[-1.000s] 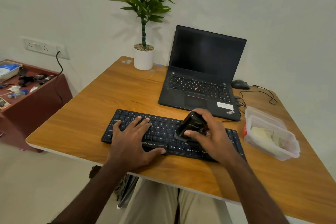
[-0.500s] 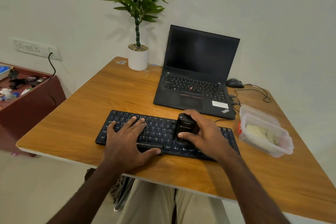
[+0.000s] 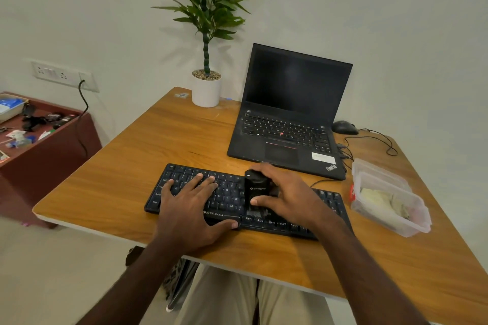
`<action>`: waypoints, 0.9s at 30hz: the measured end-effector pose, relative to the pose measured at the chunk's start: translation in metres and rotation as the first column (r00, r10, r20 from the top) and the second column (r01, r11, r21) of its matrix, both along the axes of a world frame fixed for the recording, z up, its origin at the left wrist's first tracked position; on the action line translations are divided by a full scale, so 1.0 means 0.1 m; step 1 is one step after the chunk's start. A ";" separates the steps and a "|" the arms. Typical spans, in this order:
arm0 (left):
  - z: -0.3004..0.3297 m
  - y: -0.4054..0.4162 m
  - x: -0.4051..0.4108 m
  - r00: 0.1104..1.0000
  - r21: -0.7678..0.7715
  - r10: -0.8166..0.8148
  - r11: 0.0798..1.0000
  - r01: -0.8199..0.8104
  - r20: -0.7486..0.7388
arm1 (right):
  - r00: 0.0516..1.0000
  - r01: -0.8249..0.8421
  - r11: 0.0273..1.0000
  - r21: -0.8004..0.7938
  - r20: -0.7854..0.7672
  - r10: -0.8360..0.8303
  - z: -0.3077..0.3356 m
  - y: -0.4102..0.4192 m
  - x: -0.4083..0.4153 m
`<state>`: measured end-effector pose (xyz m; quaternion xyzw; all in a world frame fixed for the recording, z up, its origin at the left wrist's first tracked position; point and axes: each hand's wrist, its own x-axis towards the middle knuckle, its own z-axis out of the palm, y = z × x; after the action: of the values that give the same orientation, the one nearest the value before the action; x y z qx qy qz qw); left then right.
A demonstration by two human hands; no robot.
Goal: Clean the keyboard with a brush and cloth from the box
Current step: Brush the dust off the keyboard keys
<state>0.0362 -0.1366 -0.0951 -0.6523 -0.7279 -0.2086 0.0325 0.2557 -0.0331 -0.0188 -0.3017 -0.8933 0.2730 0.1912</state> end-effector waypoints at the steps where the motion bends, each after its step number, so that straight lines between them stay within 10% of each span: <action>1: 0.01 0.00 0.00 1.000 -0.006 0.003 1.000 -0.004 -0.004 | 0.999 0.025 0.999 0.022 -0.020 -0.025 0.00 0.01 0.00; 13: 0.02 -0.01 -0.01 1.000 0.000 0.000 1.000 0.000 -0.001 | 0.981 0.111 0.993 -0.043 0.163 -0.102 0.14 0.18 0.46; 22: -0.01 -0.01 -0.01 1.000 0.004 -0.009 1.000 0.009 -0.004 | 0.968 0.126 0.990 -0.055 -0.210 -0.135 -0.15 -0.12 0.13; 27: 0.02 0.00 -0.01 1.000 -0.002 -0.005 1.000 0.005 -0.005 | 0.996 0.083 0.996 -0.045 0.024 -0.082 0.00 0.01 0.39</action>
<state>0.0356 -0.1366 -0.0932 -0.6546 -0.7265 -0.2065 0.0331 0.2952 -0.0319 -0.0190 -0.3455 -0.8756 0.2822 0.1854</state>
